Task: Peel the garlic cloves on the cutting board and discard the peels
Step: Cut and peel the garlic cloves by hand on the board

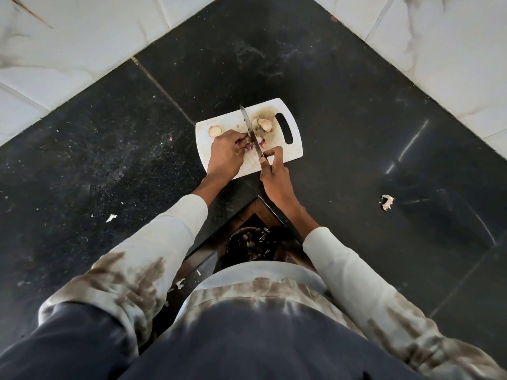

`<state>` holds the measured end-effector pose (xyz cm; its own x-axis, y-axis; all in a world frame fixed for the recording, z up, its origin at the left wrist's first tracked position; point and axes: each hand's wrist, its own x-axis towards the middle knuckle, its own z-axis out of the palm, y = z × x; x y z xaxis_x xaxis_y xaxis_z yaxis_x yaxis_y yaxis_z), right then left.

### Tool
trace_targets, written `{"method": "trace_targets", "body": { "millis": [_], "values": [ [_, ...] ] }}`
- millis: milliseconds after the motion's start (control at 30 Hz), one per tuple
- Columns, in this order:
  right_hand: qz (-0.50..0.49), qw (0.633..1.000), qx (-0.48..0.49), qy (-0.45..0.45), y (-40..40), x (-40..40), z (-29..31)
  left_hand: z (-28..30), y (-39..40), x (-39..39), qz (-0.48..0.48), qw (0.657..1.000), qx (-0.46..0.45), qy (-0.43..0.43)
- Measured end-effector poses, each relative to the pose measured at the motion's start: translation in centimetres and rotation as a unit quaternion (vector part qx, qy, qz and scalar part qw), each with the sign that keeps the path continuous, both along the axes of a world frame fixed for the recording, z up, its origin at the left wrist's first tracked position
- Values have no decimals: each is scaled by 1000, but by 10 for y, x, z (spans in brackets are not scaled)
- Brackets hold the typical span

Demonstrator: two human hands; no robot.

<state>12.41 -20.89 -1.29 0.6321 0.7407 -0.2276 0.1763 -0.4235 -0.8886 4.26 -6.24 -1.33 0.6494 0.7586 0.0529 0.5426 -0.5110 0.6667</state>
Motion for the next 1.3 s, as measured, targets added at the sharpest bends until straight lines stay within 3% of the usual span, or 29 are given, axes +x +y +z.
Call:
{"method": "trace_targets", "body": {
  "millis": [400, 933, 1033, 1200, 1300],
  "values": [
    [6, 999, -20, -37, 21, 3, 5, -3, -1, 1, -10, 1000, 6, 13],
    [-6, 999, -34, 3, 20, 0, 1, -13, 2, 4, 24, 1000, -17, 10],
    [0, 999, -35, -26, 23, -3, -5, -13, 1, 3, 24, 999, -29, 13],
    [32, 983, -90, -156, 12, -18, -6, -9, -4, -1, 41, 997, -66, -1],
    [31, 979, -99, -178, 11, -19, -8, -12, -3, -2, 41, 996, -78, -6]
  ]
}}
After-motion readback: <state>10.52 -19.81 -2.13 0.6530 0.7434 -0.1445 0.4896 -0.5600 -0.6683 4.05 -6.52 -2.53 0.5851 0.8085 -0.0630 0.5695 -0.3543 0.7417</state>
